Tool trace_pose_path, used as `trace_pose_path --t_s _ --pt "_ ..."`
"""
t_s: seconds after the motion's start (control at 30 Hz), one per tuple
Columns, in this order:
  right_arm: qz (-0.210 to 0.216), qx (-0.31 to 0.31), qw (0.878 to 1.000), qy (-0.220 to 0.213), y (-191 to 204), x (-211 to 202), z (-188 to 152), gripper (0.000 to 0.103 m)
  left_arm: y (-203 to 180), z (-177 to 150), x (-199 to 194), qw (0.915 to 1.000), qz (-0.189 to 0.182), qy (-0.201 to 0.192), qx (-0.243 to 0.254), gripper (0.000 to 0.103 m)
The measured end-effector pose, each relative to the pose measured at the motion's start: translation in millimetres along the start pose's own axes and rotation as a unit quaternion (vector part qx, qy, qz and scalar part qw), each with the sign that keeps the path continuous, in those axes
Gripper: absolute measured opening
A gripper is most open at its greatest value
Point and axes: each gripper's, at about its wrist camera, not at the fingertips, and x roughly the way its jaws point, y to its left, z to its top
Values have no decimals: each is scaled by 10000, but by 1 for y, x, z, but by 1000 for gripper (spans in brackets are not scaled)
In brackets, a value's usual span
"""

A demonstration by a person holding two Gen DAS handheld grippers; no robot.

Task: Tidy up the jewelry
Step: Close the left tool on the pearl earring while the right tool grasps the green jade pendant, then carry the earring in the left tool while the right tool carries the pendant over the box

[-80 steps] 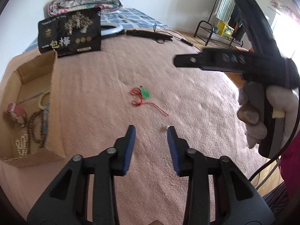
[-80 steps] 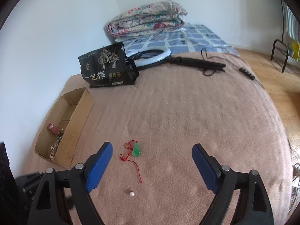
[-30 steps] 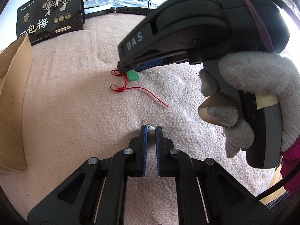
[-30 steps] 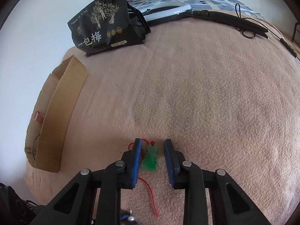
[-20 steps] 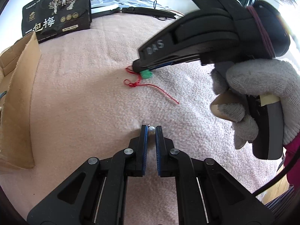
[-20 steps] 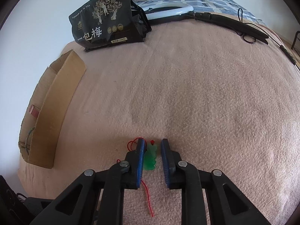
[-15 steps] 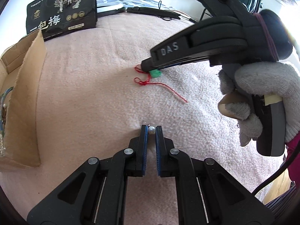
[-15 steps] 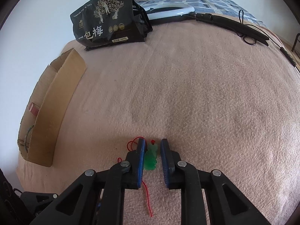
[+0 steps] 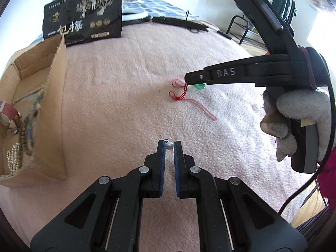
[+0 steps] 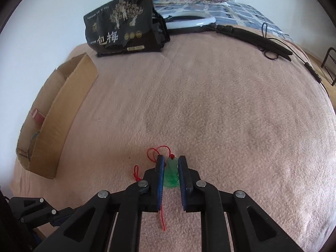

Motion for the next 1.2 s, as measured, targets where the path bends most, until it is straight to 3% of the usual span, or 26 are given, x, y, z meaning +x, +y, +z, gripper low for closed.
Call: trace_pose_path --t_s 0.57,0.93,1.2 --pt "213 65 9940 -1073 19 -98 0 11 17 16 -70 9978 -45 -663 -72 6" --pt "664 -226 9863 -1495 68 -137 7 11 83 25 -119 9918 312 -1090 -592 6" --pt "995 -492 9807 -1609 115 -136 27 11 136 36 -138 9864 617 -1204 -938 6"
